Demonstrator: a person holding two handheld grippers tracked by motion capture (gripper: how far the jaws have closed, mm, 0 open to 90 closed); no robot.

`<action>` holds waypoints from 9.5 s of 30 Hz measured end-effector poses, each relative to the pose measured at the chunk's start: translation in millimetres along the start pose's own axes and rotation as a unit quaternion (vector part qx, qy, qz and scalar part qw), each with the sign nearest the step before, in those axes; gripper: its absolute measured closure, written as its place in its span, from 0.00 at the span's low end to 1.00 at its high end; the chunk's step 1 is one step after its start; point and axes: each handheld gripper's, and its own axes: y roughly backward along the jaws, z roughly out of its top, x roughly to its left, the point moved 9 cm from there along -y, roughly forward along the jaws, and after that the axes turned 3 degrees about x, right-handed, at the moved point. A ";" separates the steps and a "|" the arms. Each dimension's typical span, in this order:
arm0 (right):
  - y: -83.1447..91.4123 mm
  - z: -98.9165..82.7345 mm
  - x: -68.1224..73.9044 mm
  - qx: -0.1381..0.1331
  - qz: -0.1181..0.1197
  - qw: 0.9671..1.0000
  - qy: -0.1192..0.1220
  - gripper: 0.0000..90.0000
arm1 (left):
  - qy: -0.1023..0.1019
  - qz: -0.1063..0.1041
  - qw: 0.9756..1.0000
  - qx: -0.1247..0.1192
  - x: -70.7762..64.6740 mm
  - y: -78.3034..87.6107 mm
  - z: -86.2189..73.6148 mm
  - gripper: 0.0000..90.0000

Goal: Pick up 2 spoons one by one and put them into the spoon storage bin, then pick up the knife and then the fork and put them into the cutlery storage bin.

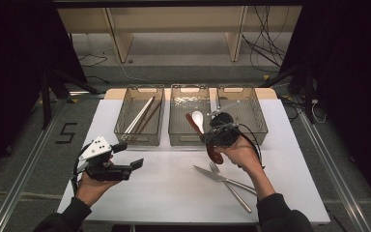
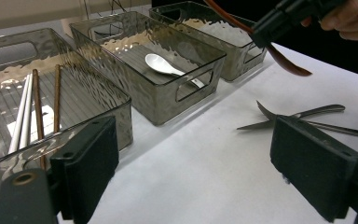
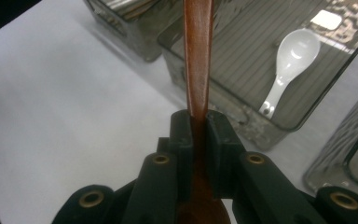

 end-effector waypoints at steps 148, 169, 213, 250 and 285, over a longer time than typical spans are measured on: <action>8.3 -65.8 -21.5 0.062 -0.012 0.998 0.016 0.36 | -0.008 -0.003 1.000 0.003 -2.9 -1.1 -0.5 0.17; 7.9 -97.2 -29.9 0.115 -0.033 0.992 0.036 0.35 | -0.005 -0.002 1.000 0.002 -2.8 -2.3 1.0 0.17; -5.8 -138.0 -31.4 0.228 -0.054 0.966 0.108 0.64 | -0.006 -0.004 1.000 -0.001 -3.3 0.1 0.3 0.17; -19.5 -156.4 -22.6 0.295 -0.024 0.943 0.154 0.86 | -0.009 -0.004 1.000 0.004 -4.3 -0.6 -1.3 0.17; -20.9 -152.3 -15.5 0.313 -0.032 0.937 0.152 0.90 | -0.011 -0.003 1.000 0.004 -3.9 -0.3 -1.4 0.17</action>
